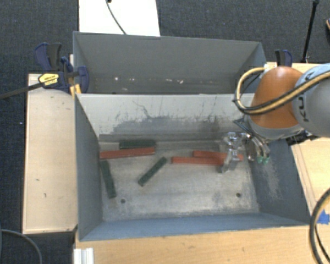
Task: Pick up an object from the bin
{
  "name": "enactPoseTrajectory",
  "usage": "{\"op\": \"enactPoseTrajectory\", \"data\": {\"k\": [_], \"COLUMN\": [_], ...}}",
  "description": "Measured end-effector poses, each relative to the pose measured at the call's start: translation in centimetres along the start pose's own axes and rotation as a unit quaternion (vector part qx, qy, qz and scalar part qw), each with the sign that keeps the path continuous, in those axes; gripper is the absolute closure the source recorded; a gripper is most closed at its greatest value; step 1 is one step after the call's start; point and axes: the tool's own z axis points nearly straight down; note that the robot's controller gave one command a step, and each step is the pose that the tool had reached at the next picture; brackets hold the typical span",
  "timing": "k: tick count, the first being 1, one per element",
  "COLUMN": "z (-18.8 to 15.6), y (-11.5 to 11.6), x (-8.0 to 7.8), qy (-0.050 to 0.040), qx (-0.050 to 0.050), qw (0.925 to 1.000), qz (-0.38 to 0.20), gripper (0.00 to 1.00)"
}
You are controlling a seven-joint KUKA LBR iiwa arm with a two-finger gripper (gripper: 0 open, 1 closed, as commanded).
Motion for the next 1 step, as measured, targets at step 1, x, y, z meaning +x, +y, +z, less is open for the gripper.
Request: {"op": "enactPoseTrajectory", "data": {"k": [1], "z": [-14.78], "y": [-0.64], "x": [0.93], "qy": [-0.0032], "qx": [0.0], "qw": [0.9999], "qz": [0.012], "gripper": [1.0]}}
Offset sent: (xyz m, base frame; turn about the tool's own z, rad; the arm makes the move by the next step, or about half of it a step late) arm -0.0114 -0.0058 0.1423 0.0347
